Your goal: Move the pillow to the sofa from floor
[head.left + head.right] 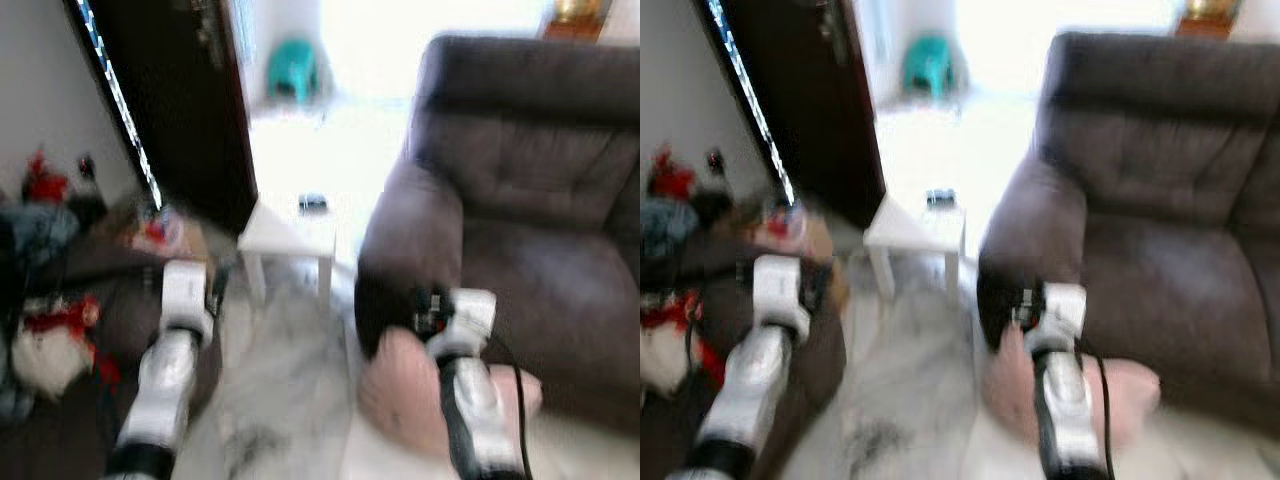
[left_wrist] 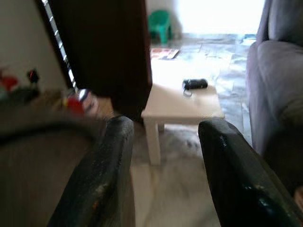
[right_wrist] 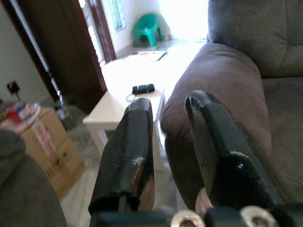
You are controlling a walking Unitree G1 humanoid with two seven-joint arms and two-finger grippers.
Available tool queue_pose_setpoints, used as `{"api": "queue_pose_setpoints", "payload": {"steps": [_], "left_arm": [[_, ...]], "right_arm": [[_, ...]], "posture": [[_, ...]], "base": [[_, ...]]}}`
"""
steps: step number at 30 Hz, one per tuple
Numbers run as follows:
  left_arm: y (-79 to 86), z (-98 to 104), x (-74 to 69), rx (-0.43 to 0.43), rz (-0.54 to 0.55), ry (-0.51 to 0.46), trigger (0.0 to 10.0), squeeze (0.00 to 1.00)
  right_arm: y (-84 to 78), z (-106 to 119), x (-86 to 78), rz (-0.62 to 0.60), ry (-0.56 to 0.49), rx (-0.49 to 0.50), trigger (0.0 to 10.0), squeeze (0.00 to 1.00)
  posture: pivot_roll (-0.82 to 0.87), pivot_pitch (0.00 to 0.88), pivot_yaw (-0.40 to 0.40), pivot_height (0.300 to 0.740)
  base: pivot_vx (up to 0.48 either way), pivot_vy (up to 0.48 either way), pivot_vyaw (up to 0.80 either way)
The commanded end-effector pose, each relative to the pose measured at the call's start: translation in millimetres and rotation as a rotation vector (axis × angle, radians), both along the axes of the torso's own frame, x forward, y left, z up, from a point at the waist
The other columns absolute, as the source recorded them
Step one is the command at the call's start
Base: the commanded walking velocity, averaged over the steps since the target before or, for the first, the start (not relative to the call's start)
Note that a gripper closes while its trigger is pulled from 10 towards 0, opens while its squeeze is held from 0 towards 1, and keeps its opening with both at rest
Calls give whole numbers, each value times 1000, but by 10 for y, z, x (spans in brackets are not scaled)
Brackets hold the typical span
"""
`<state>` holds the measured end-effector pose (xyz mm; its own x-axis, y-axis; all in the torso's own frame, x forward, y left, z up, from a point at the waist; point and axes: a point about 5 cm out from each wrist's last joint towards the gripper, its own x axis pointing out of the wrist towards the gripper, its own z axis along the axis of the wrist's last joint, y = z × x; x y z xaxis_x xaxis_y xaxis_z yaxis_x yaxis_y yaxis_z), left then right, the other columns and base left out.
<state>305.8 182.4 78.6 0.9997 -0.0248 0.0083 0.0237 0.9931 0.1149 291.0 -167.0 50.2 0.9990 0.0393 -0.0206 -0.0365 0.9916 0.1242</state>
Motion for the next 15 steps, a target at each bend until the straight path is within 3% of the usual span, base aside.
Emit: {"api": "queue_pose_setpoints", "payload": {"steps": [1, 15], "left_arm": [[-45, 59, 37, -6, -16, -18, 10000, 0], [-33, 51, 32, 19, -20, -15, 10000, 0]], "right_arm": [[-44, 29, 19, -13, -10, -6, 10000, 0], [-48, 26, 24, -15, -9, -8, 10000, 0]], "posture": [[45, 0, -34, 740], [47, 0, -34, 740]], "base": [[0, 0, 0], [0, 0, 0]]}}
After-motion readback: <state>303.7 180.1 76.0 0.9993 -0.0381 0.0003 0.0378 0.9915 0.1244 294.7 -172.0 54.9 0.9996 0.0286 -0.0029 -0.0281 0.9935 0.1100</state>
